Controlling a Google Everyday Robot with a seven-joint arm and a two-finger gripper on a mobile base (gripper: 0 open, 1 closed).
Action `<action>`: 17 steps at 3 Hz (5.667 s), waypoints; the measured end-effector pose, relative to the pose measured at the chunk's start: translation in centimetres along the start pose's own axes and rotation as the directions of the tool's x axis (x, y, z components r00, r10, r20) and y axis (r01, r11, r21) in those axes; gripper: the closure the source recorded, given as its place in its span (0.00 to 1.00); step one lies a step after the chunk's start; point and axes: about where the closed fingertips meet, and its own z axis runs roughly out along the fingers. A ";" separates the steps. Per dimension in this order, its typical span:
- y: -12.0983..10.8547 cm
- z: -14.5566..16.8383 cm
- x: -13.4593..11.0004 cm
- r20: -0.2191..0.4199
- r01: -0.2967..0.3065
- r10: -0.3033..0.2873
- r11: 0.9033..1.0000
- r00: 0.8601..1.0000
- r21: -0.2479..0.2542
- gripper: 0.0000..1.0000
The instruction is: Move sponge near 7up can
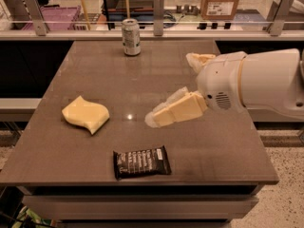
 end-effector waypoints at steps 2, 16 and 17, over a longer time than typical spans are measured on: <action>0.9 1.9 -0.1 0.036 -0.024 0.023 1.000 0.999 0.013 0.00; 8.3 21.4 1.5 0.148 -0.091 0.094 0.996 0.985 -0.026 0.00; 8.3 21.4 1.3 0.149 -0.087 0.090 0.996 0.985 -0.026 0.18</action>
Offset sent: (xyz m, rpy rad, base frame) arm 0.0010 0.0134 -0.0088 0.0324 -0.0038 -0.0157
